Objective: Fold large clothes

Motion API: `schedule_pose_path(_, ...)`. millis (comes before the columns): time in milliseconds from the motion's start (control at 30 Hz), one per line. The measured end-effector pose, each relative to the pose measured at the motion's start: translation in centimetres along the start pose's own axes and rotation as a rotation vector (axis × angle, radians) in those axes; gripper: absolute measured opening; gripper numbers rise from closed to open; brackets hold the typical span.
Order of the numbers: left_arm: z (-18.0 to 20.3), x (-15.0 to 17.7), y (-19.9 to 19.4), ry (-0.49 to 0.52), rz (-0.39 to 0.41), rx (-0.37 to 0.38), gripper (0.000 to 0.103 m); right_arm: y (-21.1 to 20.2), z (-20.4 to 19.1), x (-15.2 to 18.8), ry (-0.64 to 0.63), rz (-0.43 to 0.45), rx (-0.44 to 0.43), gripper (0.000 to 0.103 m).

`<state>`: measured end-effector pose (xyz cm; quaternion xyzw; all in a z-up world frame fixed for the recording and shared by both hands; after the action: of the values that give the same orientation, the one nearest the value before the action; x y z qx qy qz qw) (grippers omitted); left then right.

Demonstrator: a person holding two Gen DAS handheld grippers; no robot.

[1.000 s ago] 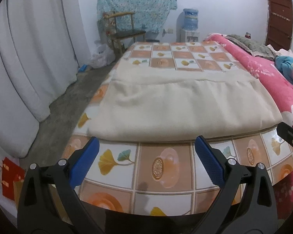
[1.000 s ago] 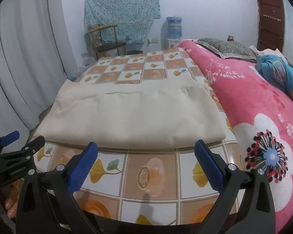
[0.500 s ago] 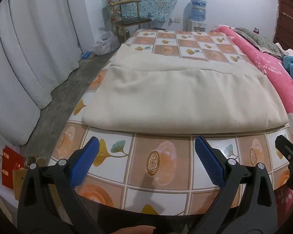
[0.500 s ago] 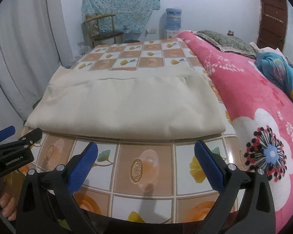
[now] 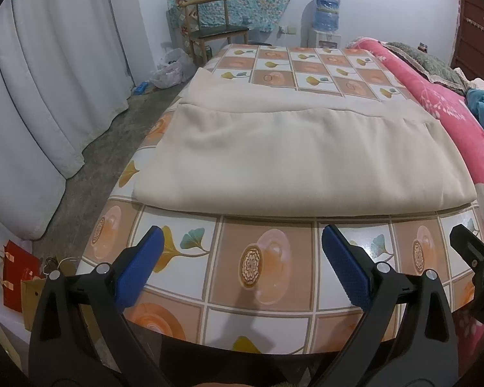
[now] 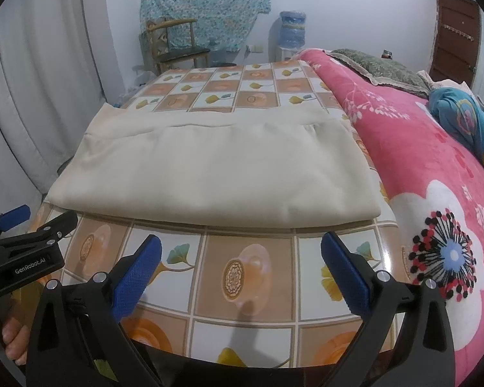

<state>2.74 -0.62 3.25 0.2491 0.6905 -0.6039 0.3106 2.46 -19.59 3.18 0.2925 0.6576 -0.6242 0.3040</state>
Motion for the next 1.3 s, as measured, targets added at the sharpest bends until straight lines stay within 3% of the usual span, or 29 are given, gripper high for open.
schedule_pose_path(1300,1.0,0.3,-0.4,0.022,-0.001,0.022,0.095,0.3,0.2,0.6,0.001,-0.012,-0.006,0.096)
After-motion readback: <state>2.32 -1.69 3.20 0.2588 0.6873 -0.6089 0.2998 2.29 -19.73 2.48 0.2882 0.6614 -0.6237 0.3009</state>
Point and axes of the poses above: each gripper's, at about its wrist camera, not at the fingertips, and y roughly the way its jaws point, z to its right, x to its underside, the point moved 1 cm from there along y, roughly the way its jaws point, and after that the axes turned 8 degrees about z, right-handed, at the moved point
